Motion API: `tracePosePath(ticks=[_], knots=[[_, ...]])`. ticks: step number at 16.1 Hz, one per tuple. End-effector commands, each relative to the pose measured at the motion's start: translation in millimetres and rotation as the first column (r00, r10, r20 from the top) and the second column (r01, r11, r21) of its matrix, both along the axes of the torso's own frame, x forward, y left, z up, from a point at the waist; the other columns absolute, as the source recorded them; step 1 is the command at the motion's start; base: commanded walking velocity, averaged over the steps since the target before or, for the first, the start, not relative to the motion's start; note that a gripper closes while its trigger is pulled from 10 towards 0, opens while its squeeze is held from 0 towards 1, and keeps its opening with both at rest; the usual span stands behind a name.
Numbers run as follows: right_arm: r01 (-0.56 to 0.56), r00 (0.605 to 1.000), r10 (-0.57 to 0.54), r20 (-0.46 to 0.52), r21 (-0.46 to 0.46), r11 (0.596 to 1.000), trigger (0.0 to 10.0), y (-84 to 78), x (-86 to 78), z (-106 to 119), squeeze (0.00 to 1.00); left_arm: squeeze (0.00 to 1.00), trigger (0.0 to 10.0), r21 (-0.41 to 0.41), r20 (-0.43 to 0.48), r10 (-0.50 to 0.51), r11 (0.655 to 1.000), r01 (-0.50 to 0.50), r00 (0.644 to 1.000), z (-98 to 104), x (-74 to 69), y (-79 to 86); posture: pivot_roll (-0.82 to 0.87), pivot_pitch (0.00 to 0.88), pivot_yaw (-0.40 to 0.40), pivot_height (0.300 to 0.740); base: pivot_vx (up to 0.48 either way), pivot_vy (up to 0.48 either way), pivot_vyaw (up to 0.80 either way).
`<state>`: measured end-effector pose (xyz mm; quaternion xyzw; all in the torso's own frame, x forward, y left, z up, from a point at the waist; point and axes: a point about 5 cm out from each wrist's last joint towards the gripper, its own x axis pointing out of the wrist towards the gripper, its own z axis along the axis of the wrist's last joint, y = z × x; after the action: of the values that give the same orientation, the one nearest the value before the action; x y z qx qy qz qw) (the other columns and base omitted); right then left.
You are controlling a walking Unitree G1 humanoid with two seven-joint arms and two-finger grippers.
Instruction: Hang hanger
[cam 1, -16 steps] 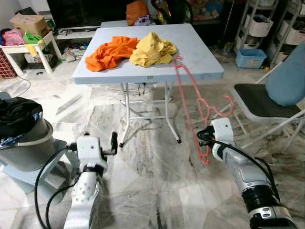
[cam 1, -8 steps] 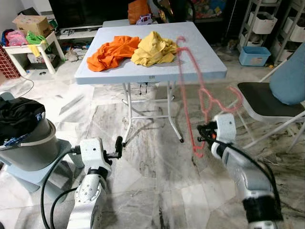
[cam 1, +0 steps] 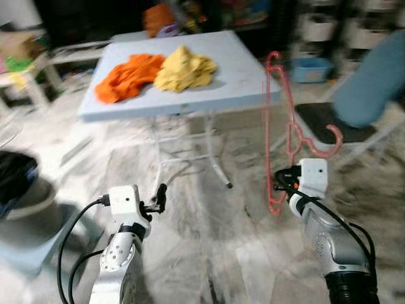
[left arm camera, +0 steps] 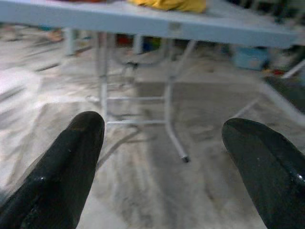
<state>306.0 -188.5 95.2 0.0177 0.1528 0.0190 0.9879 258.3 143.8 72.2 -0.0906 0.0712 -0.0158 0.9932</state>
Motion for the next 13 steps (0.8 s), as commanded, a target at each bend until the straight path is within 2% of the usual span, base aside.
tracePosePath(ticks=[1,5,13], knots=[[-0.017,0.999,0.016,0.032,0.007,1.000,10.0,8.3,5.7,9.3,0.00,0.00,10.0,-0.005,0.016,0.007,1.000,-0.007,1.000,4.9,1.4,4.4,-0.07,0.000,0.022,0.740,0.000,0.476,-0.54],[-0.023,0.999,0.023,0.033,0.007,1.000,10.0,12.9,4.1,9.2,0.00,0.00,10.0,-0.018,0.004,-0.013,1.000,0.013,1.000,3.2,-0.6,-0.3,-0.08,0.000,0.023,0.740,0.000,0.476,-0.50],[0.037,0.998,-0.036,0.057,-0.002,0.999,10.0,11.1,5.9,12.1,0.00,0.00,10.0,-0.009,-0.004,-0.036,0.999,0.036,0.999,2.8,0.6,-1.8,-0.08,0.000,0.026,0.740,0.000,0.462,0.00]])
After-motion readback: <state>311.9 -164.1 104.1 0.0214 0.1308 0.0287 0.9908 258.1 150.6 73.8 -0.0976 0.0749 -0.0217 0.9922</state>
